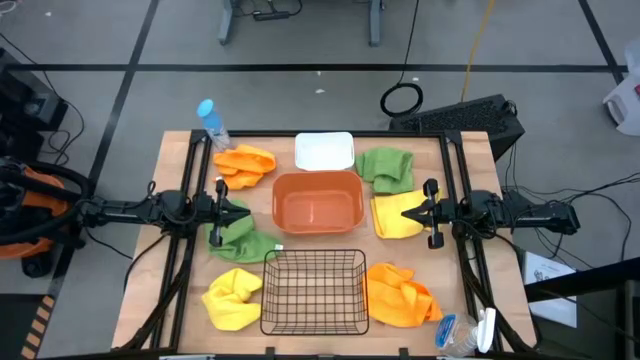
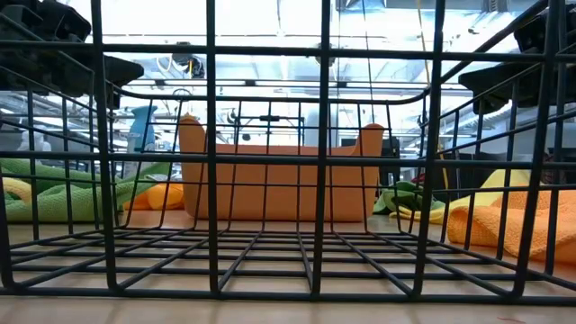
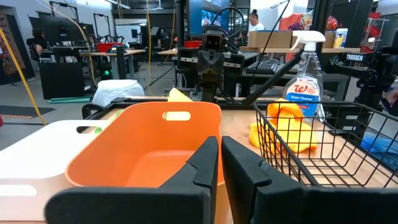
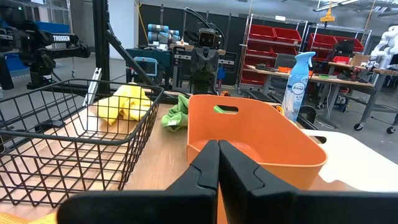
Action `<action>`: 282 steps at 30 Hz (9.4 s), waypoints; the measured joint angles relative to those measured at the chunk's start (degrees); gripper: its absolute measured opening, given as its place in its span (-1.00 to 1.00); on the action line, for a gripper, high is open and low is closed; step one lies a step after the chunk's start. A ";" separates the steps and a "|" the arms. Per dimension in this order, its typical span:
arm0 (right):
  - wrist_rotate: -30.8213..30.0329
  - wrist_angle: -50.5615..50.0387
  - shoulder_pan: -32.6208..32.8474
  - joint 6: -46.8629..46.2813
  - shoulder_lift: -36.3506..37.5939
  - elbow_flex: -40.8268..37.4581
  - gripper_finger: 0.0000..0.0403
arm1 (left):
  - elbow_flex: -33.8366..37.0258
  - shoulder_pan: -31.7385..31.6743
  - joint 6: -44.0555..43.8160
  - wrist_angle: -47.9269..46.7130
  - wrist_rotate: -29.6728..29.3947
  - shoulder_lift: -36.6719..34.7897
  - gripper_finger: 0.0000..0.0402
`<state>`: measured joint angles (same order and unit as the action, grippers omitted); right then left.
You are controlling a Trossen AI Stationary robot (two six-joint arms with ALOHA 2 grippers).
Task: Sort microfiber towel by color & place in baskets
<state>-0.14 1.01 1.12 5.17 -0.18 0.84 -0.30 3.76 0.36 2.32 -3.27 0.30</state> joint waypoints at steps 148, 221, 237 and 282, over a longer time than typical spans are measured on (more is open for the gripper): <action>-4.28 -30.86 0.35 -17.51 -44.00 48.69 -1.00 | -58.99 9.17 -17.84 -52.16 -1.21 51.74 -0.83; -20.69 -20.59 26.59 -28.59 -65.68 48.65 -1.00 | -55.36 47.21 -63.02 -49.88 -0.28 94.58 -0.84; -31.85 -4.11 35.91 -29.50 -73.58 48.65 -1.00 | -66.56 49.89 -66.27 -72.93 -19.20 77.59 -0.86; -40.16 -1.54 28.74 -6.42 -104.74 84.30 0.85 | -69.08 37.12 -19.30 -25.63 -43.28 85.82 -0.84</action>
<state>-40.30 -0.52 29.86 -1.25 -104.92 85.14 -69.38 40.88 -18.94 -23.31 -46.54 86.11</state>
